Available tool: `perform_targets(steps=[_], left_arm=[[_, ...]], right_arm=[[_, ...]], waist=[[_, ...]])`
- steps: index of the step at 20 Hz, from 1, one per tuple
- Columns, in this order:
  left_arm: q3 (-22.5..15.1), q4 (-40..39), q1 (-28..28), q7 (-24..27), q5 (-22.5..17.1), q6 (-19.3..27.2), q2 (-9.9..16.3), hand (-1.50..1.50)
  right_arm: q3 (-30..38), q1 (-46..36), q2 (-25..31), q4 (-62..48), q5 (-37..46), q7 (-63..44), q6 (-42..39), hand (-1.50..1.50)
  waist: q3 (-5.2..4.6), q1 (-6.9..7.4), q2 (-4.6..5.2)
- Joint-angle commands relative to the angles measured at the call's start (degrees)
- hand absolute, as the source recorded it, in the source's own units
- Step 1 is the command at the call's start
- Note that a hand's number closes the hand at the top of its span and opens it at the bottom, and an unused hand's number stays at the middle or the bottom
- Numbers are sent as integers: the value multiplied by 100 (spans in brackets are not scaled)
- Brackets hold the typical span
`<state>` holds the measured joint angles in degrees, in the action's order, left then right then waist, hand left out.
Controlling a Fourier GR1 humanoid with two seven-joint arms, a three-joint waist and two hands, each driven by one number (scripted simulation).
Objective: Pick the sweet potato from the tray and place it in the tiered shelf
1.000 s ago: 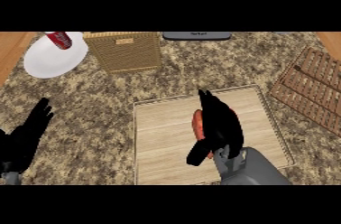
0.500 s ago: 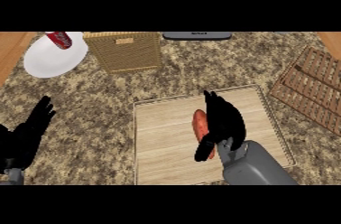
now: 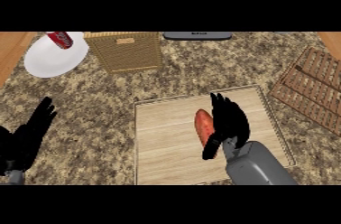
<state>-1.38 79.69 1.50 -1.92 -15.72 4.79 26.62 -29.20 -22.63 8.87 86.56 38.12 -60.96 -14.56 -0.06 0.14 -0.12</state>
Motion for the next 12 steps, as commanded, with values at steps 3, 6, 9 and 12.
perform_targets(steps=[3,6,9,12], left_arm=[[248,-359,-344,31,159,-170,-78,0],[215,-117,-281,-179,184,-288,-122,0],[348,150,76,-202,102,-378,-75,0],[320,417,152,-380,138,-280,-207,0]], right_arm=[[312,-198,-364,-545,289,-226,-222,-150],[241,199,-437,-383,486,-180,-155,-150],[339,265,-510,-487,514,-100,-224,150],[432,326,-687,-689,546,282,1,150]], waist=[[5,-2,16],[6,-11,9],[7,10,4],[9,24,5]])
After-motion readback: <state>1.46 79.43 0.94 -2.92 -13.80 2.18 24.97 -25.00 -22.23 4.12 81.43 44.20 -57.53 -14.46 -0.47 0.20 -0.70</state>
